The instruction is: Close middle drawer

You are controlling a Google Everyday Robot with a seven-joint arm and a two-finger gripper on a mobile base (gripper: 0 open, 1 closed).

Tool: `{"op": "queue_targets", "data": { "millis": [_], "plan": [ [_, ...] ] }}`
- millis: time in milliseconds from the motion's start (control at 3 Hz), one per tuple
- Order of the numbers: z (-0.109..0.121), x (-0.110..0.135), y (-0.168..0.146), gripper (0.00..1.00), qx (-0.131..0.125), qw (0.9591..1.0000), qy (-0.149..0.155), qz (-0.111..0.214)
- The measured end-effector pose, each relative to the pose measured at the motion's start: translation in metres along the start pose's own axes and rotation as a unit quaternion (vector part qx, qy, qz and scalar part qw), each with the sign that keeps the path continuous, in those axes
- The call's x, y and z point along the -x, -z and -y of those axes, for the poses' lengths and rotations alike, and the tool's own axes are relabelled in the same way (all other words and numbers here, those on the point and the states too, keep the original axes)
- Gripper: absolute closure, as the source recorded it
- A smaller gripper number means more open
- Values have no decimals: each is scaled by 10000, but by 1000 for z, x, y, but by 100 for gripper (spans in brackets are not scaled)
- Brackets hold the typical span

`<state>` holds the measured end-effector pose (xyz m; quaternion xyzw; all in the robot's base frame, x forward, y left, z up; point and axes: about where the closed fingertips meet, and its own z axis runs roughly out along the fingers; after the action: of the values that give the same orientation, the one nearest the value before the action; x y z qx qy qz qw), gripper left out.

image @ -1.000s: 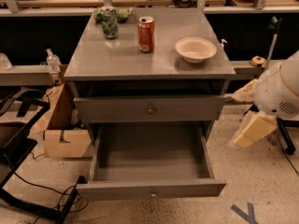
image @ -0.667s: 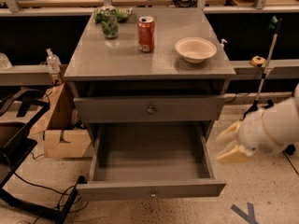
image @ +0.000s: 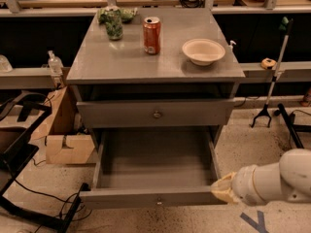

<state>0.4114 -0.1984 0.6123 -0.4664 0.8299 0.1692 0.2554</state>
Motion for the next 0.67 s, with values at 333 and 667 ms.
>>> {"op": "queue_targets", "data": {
  "millis": [333,667],
  "plan": [
    [6,-12,-16,100,-286,9995,-138,52],
    [7,-11,-15,100,-312,9994,-133,62]
  ]
}}
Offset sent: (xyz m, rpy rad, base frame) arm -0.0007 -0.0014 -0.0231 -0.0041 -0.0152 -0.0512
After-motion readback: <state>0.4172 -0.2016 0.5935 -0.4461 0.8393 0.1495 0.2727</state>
